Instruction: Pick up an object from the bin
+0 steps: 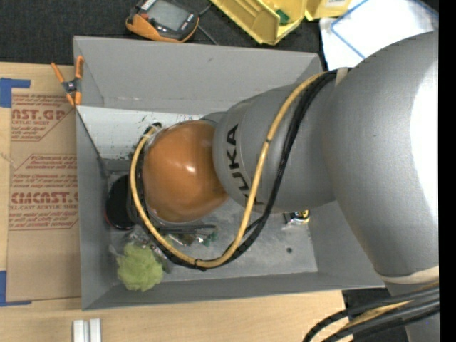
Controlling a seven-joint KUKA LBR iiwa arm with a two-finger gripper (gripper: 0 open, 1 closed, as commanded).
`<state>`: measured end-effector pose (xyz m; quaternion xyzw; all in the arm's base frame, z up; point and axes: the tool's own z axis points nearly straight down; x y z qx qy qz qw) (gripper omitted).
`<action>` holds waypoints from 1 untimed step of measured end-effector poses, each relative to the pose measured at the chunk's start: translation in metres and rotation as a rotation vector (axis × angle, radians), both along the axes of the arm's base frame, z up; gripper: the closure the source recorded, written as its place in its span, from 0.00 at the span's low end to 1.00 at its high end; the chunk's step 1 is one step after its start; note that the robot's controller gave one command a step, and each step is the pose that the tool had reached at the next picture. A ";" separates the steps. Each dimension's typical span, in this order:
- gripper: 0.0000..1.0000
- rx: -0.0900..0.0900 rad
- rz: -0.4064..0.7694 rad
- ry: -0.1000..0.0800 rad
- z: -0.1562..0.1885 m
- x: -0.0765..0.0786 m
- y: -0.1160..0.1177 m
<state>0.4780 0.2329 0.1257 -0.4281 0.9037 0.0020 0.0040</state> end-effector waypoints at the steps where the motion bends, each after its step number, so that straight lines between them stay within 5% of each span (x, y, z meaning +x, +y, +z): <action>1: 1.00 0.005 -0.001 -0.012 0.022 0.003 0.002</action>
Offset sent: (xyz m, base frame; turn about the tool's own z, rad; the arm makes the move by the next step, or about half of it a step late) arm 0.0026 0.0013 0.0332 0.0005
